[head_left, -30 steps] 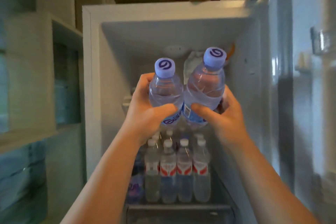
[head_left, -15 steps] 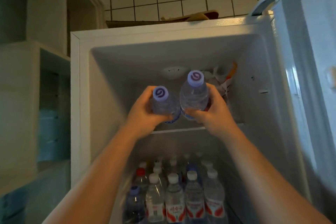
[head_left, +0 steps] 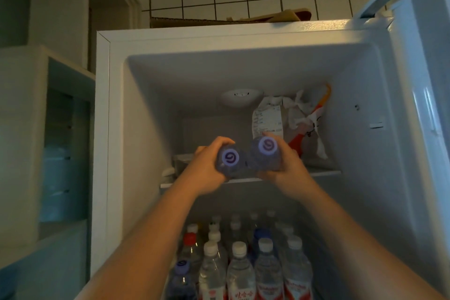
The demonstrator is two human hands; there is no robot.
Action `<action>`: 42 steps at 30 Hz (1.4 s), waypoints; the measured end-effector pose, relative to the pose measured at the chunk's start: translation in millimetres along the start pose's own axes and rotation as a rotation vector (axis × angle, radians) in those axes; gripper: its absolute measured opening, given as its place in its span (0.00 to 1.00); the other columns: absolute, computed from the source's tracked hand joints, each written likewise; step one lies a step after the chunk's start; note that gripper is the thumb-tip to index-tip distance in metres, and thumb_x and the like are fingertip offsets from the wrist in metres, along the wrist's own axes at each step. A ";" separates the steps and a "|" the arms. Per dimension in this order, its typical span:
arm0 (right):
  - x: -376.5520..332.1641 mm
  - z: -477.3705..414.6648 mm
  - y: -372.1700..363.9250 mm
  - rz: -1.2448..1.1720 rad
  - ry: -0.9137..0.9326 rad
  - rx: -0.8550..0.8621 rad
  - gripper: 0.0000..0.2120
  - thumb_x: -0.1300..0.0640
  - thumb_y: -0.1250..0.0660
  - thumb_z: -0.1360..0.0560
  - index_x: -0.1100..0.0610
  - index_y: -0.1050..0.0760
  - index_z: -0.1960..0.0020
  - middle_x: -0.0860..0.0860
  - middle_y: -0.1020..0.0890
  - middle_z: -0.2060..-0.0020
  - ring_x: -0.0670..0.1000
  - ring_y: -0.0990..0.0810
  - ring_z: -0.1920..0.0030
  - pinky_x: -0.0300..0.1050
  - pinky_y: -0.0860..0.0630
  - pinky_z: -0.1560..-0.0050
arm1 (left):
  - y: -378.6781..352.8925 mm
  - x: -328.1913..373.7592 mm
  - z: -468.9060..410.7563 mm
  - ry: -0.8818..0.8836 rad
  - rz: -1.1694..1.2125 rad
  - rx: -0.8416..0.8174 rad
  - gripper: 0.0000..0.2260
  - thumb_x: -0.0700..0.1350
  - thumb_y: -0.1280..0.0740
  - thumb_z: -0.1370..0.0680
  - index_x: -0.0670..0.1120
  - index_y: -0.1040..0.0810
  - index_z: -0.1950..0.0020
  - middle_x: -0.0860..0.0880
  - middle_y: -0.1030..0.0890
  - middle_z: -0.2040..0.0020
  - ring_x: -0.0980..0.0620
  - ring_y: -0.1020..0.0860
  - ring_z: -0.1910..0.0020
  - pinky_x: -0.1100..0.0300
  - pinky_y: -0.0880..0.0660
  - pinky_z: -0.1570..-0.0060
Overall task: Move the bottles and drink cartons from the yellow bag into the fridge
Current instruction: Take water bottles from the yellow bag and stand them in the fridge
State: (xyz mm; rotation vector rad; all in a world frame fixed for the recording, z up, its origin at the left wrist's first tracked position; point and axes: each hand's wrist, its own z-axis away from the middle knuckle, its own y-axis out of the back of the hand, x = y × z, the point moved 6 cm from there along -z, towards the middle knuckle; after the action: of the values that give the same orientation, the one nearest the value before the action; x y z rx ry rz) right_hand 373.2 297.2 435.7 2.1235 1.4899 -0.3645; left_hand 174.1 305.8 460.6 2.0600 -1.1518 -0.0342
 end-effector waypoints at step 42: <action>25.7 -67.5 -25.7 0.647 -0.299 -0.214 0.15 0.61 0.37 0.19 0.58 0.22 0.34 0.58 0.20 0.39 0.55 0.22 0.43 0.41 0.29 0.47 | -18.0 -14.0 -52.7 0.220 -0.586 0.037 0.09 0.52 0.32 0.23 0.54 0.17 0.45 0.46 0.18 0.44 0.41 0.27 0.38 0.47 0.35 0.40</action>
State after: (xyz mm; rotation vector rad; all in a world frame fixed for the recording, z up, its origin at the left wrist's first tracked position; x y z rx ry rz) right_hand 353.6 361.7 472.5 2.1229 0.5960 -0.2488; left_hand 197.9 353.3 482.3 2.2998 -0.3954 -0.0681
